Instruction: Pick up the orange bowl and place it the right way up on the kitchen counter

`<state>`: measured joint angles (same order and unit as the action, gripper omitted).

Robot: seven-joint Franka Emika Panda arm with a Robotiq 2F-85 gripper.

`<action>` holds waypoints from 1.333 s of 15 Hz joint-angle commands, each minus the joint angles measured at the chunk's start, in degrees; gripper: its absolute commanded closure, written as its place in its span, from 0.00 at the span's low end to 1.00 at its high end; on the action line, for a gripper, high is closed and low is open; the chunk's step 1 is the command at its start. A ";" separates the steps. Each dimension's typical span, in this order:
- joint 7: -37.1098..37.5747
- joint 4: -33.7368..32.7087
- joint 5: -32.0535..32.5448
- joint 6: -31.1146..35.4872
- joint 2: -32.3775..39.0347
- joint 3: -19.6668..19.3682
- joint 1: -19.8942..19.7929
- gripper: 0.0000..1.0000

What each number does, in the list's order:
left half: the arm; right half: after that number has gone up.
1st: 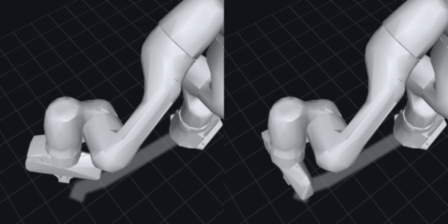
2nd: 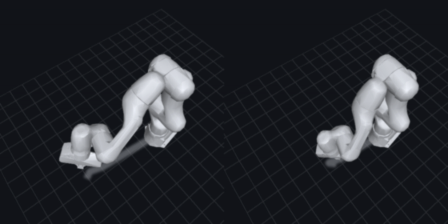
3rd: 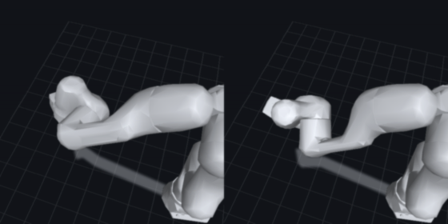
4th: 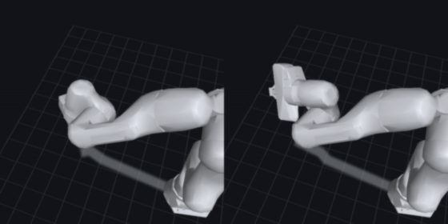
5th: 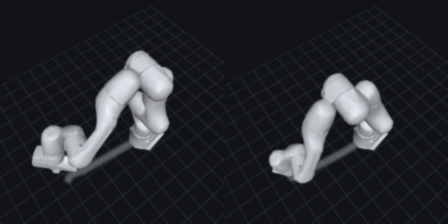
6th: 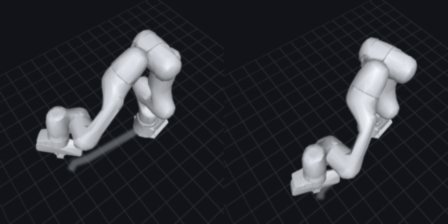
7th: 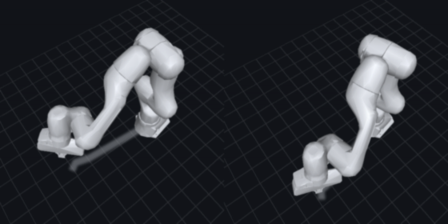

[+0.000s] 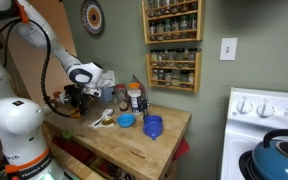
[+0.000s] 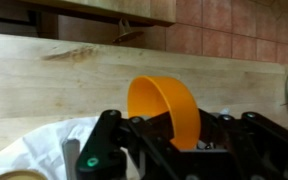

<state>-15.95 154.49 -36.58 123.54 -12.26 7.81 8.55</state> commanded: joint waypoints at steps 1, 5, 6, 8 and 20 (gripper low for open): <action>9.07 1.12 10.36 3.90 -4.88 2.09 0.33 1.00; 21.67 1.34 23.37 6.39 -6.59 4.72 -0.44 1.00; 24.77 1.14 26.27 6.15 -6.61 5.48 -0.45 1.00; 28.79 0.96 29.16 5.42 -6.90 6.24 0.13 1.00; 44.11 2.32 49.42 7.73 -0.09 6.51 -4.98 1.00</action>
<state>21.75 154.81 6.61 130.65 -13.30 14.40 6.03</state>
